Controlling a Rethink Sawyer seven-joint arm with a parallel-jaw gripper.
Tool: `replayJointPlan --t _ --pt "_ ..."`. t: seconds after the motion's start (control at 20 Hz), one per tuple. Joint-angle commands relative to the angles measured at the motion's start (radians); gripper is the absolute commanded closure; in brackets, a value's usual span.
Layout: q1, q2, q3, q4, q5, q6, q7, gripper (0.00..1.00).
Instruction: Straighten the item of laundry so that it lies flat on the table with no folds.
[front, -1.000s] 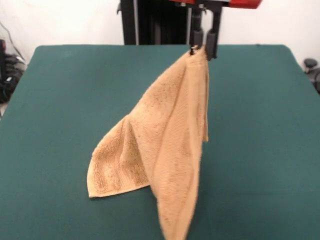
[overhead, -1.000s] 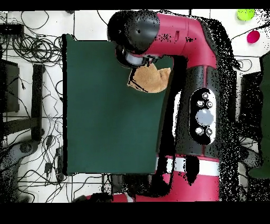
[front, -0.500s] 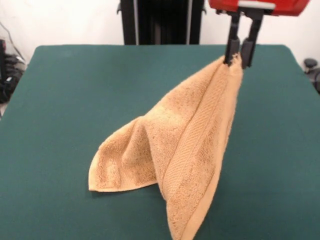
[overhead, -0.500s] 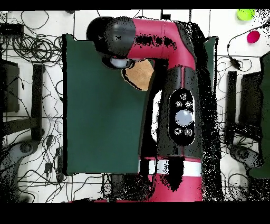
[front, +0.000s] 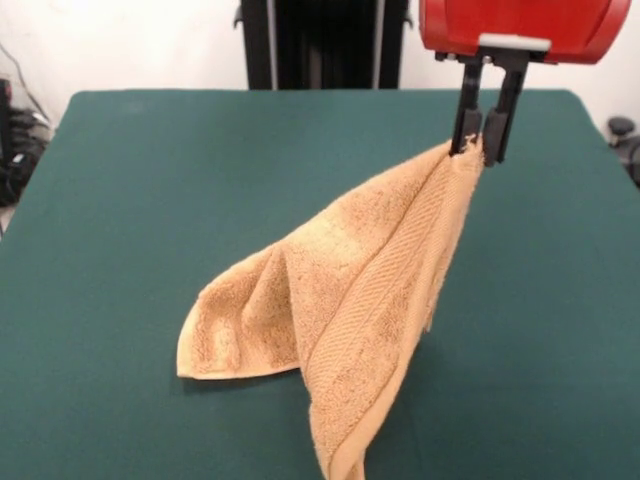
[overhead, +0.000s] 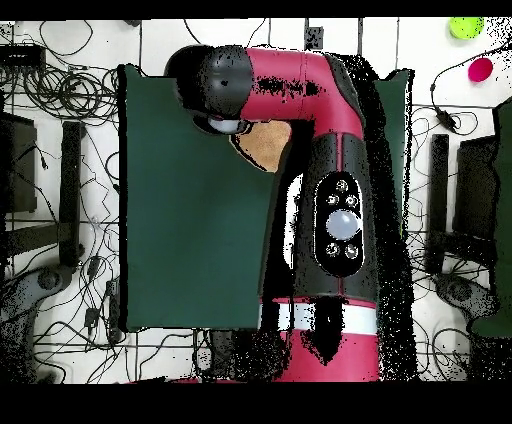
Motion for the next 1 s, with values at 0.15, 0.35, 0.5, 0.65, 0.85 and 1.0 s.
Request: replayJointPlan --t 0.15,0.35,0.5,0.65,0.85,1.0 --pt "0.040 0.035 -0.014 0.168 0.034 -0.048 0.261 1.00" --pt "0.045 0.042 -0.021 0.157 0.038 -0.049 0.268 1.00" --pt "0.054 0.049 -0.030 0.143 0.039 -0.044 0.279 1.00" --pt "0.075 0.049 -0.054 0.139 0.020 -0.062 0.287 1.00" --pt "0.073 0.035 -0.048 0.199 0.036 -0.158 0.276 1.00" --pt "0.086 0.036 -0.052 0.232 0.043 -0.220 0.300 1.00"
